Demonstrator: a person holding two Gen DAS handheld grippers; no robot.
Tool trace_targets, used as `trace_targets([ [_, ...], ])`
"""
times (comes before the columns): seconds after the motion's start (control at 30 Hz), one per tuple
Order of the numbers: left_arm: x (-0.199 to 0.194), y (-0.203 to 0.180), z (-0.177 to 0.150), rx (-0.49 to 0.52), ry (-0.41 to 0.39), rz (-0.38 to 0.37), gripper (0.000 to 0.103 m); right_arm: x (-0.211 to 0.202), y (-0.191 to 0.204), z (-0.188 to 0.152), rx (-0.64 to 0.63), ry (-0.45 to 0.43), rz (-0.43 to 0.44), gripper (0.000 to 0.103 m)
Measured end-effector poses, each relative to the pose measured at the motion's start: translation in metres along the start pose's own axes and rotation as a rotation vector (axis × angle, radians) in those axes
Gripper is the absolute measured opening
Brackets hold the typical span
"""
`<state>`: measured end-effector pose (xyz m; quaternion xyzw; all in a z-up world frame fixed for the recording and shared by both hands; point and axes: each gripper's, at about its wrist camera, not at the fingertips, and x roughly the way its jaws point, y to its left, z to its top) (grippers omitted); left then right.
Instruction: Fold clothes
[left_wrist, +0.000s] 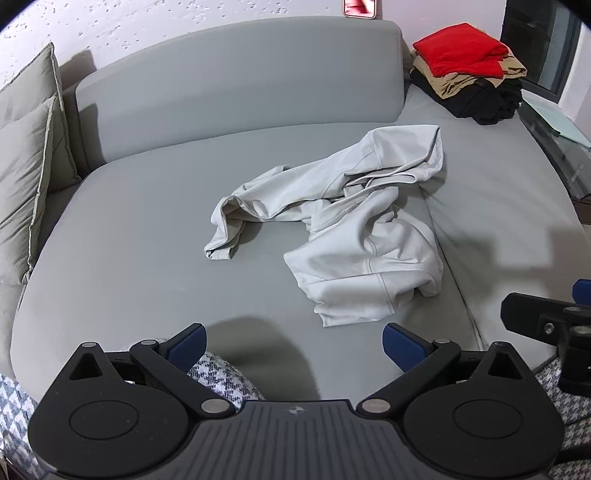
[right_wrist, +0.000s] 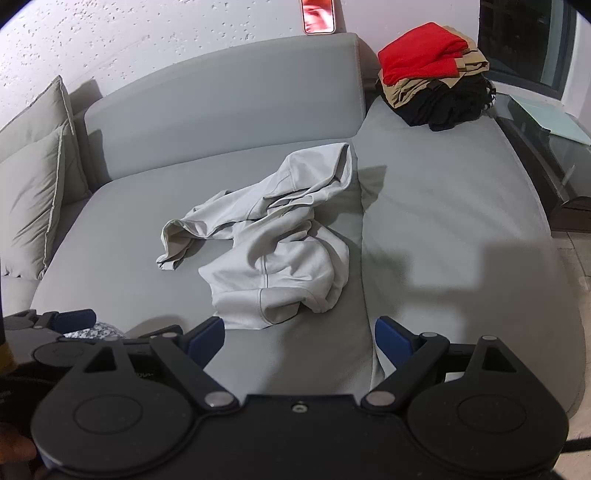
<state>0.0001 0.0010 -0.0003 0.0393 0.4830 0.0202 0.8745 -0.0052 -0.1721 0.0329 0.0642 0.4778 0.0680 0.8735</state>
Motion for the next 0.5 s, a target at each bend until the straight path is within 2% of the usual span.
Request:
trace_targets([
  [0.2, 0.0, 0.0, 0.005, -0.006, 0.013, -0.009, 0.102, 0.001, -0.012, -0.001, -0.002, -0.003, -0.015, 0.091],
  [0.37, -0.001, 0.0, 0.005, -0.003, 0.022, -0.008, 0.102, 0.001, 0.002, -0.002, -0.002, -0.005, -0.028, 0.092],
  [0.5, 0.0, -0.001, 0.004, 0.005, 0.024, -0.011, 0.102, 0.003, -0.002, -0.004, -0.002, -0.002, -0.017, 0.092],
])
